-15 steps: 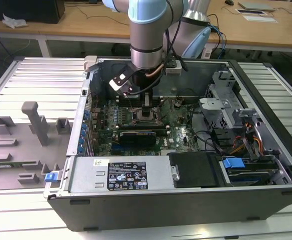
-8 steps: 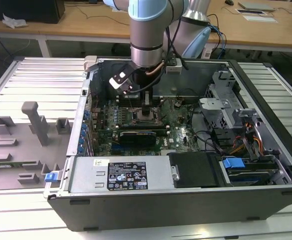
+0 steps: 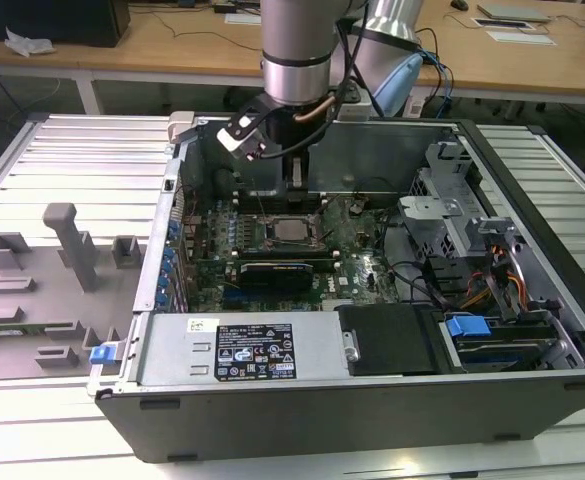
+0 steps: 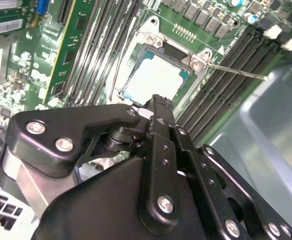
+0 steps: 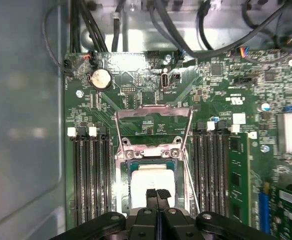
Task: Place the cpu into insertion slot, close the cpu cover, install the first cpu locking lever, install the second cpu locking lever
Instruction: 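Place the cpu into insertion slot, then close the cpu cover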
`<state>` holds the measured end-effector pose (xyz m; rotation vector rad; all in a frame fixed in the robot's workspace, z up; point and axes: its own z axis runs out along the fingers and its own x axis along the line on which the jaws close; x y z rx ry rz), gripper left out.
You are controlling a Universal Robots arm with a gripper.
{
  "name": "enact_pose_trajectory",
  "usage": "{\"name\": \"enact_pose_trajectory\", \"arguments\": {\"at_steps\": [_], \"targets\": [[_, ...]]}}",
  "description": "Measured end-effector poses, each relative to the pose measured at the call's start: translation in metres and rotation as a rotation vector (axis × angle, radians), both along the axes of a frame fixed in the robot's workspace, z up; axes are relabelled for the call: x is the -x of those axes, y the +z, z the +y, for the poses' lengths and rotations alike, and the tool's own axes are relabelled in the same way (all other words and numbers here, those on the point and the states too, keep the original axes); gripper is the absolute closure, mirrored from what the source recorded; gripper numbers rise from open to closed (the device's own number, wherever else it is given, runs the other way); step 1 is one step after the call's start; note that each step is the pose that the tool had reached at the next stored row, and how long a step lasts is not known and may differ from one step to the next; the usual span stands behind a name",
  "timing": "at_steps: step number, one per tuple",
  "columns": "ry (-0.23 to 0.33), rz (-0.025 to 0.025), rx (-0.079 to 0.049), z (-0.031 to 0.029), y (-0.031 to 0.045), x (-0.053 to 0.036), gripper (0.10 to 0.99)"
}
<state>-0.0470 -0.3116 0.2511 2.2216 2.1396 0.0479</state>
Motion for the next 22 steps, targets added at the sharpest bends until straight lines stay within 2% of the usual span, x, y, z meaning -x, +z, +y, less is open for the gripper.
{"name": "enact_pose_trajectory", "arguments": {"at_steps": [1, 16, 22], "targets": [[0.0, -0.0002, 0.0, 0.0, 0.003, 0.0, 0.98], [0.0, -0.0002, 0.0, 0.0, 0.0037, 0.0, 0.98], [0.0, -0.0003, 0.0, 0.0, 0.0142, 0.0, 0.98]]}}
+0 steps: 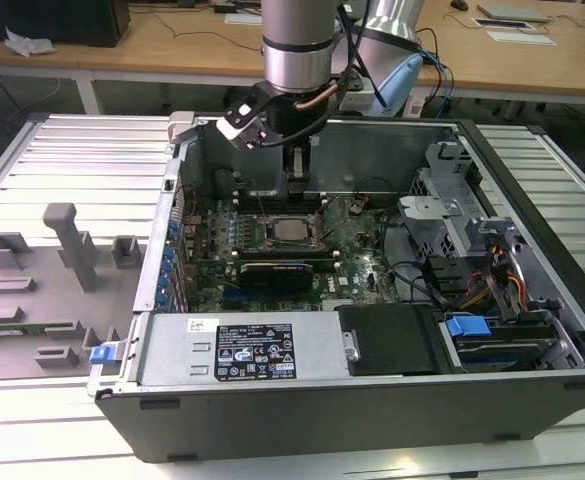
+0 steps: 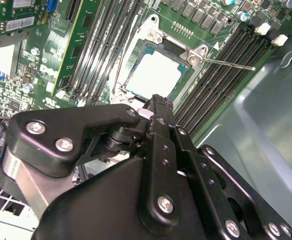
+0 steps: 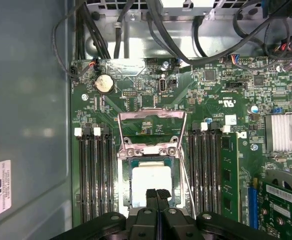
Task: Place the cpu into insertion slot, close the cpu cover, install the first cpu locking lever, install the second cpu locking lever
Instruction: 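Close the cpu cover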
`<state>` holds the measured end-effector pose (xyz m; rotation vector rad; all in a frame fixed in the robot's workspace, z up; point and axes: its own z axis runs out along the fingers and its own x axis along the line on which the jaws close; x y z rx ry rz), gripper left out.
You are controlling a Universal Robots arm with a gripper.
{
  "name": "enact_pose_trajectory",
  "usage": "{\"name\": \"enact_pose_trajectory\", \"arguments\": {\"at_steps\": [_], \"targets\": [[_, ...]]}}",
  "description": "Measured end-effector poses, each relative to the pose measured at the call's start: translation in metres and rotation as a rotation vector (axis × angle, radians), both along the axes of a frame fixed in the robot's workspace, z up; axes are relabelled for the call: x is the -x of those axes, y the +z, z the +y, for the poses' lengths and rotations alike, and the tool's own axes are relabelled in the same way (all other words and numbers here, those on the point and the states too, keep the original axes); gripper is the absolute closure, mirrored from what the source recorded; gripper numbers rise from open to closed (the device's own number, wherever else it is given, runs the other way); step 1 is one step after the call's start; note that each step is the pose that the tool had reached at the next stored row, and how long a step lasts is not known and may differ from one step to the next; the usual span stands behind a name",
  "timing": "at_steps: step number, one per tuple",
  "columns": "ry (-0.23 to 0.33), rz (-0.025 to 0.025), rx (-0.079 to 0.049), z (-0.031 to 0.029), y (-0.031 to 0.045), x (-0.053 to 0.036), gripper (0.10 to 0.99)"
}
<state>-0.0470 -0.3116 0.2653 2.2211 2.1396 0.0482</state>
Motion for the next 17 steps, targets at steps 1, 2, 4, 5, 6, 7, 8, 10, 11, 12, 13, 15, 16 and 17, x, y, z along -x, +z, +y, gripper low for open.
{"name": "enact_pose_trajectory", "arguments": {"at_steps": [1, 2, 4, 5, 6, 7, 8, 10, 11, 12, 13, 15, 16, 17], "targets": [[0.0, -0.0001, 0.0, 0.0, 0.0, 0.0, 0.98], [0.0, 0.0001, 0.0, 0.0, 0.0002, -0.0004, 0.98], [0.0, 0.0002, 0.0, 0.0, 0.0002, -0.0038, 0.98], [0.0, 0.0001, 0.0, 0.0, 0.0002, -0.008, 0.98], [0.0, 0.0004, 0.0, 0.0, 0.0001, -0.0134, 0.98], [0.0, 0.0007, 0.0, 0.0, 0.0002, -0.0183, 0.98], [0.0, 0.0012, 0.0, -0.0001, 0.0001, -0.0228, 0.98], [0.0, 0.0035, 0.0, -0.0003, 0.0001, -0.0393, 0.98], [0.0, 0.0047, 0.0, -0.0003, 0.0001, -0.048, 0.98], [0.0, 0.0059, 0.0, -0.0003, 0.0002, -0.0544, 0.98], [0.0, 0.0071, 0.0, -0.0003, 0.0002, -0.0595, 0.98], [0.0, 0.0097, 0.0, -0.0002, 0.0001, -0.071, 0.98], [0.0, 0.0108, 0.0, -0.0002, 0.0001, -0.0742, 0.98], [0.0, 0.0119, 0.0, -0.0003, 0.0001, -0.0778, 0.98]]}}
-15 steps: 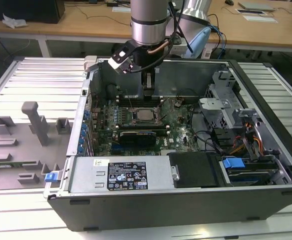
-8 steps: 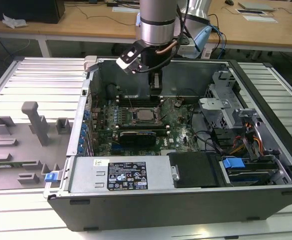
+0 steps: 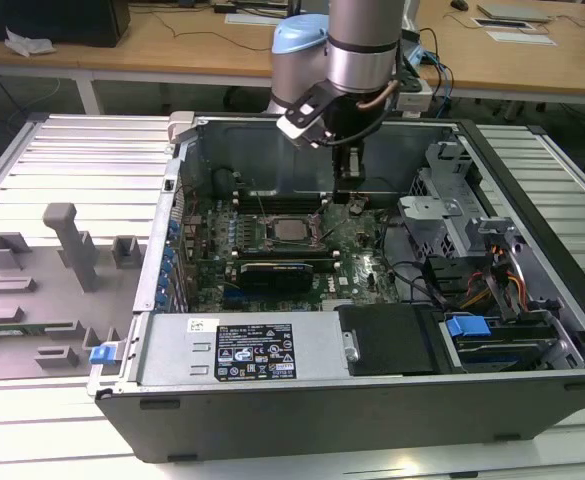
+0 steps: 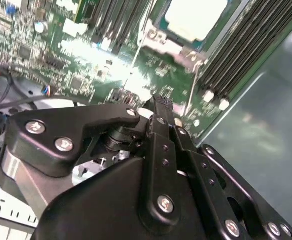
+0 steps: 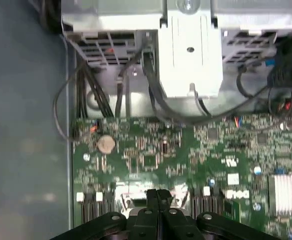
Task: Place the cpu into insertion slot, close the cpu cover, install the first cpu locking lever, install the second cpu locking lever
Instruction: 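Close the cpu cover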
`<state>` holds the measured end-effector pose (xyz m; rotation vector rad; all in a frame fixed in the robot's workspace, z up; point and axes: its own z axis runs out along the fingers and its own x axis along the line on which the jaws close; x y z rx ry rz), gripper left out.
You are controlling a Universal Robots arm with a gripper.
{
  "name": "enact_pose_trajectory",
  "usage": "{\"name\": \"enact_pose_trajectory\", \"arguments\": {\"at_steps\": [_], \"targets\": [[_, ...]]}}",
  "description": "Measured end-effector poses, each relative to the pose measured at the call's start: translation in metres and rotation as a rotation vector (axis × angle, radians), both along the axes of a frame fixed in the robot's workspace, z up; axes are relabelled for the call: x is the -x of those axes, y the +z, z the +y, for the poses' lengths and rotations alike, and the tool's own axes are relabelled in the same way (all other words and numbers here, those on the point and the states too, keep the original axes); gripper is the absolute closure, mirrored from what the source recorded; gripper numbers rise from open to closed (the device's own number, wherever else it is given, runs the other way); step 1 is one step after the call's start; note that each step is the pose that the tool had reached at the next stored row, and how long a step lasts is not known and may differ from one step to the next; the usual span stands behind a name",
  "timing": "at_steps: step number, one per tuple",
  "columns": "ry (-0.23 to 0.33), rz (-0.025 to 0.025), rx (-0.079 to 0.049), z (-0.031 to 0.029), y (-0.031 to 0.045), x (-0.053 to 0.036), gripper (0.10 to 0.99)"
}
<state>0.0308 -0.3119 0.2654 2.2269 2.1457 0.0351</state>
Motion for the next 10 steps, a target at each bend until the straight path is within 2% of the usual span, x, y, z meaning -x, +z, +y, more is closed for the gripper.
{"name": "enact_pose_trajectory", "arguments": {"at_steps": [1, 4, 10], "targets": [[0.0, 0.0018, 0.0, 0.0, 0.0, -0.0061, 0.98], [0.0, 0.0025, 0.0, 0.0, -0.0001, -0.0139, 0.98], [0.0, 0.0026, 0.0, -0.0004, -0.0137, -0.0155, 0.98]]}}
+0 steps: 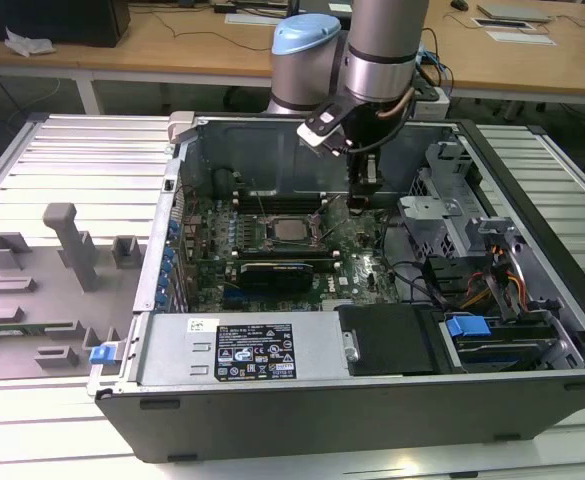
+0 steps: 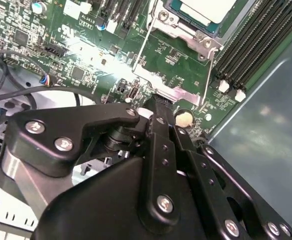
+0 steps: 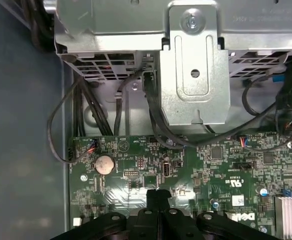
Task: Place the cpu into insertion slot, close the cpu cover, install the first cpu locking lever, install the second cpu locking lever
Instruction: 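Close the cpu cover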
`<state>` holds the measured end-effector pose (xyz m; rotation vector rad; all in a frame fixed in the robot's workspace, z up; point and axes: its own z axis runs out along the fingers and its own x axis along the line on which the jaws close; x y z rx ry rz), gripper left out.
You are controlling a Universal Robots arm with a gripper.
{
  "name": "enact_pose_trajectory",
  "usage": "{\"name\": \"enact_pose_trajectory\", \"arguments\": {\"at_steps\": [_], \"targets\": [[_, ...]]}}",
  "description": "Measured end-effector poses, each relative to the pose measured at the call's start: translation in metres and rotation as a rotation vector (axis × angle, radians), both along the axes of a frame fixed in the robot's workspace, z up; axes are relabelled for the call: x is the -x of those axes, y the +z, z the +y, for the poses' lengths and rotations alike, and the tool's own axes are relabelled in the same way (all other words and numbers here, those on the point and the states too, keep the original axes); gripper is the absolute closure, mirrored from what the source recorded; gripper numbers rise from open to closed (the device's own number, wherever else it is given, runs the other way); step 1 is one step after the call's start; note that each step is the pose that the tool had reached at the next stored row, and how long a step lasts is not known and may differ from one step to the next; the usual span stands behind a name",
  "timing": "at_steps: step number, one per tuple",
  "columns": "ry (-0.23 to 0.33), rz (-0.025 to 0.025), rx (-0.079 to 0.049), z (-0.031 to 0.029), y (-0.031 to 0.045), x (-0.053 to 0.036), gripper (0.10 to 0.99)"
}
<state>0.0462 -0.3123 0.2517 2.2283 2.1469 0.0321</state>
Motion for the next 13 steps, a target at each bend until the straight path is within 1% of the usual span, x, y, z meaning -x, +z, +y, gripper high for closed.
{"name": "enact_pose_trajectory", "arguments": {"at_steps": [1, 3, 4, 5, 6, 7, 8, 9, 10, 12, 13], "targets": [[0.0, -0.0001, -0.001, 0.0, -0.0012, -0.0001, 0.98], [0.0, 0.0, -0.002, 0.0, -0.0013, -0.0002, 0.98], [0.0, 0.0011, -0.002, 0.0, -0.0013, -0.0002, 0.98], [0.0, 0.0108, -0.002, 0.0, -0.0015, -0.0004, 0.98], [0.0, 0.0367, -0.002, 0.0, -0.0016, -0.0009, 0.98], [0.0, 0.0538, -0.003, 0.0, -0.0016, -0.0013, 0.98], [0.0, 0.0787, -0.003, 0.0, -0.0018, -0.0019, 0.98], [0.0, 0.0834, -0.003, 0.0, -0.0017, -0.002, 0.98], [0.0, 0.0847, -0.003, 0.0, -0.0017, -0.002, 0.98], [0.0, 0.0847, -0.003, 0.0, -0.0018, -0.0016, 0.98], [0.0, 0.0812, -0.003, 0.0001, -0.0019, 0.0009, 0.98]]}}
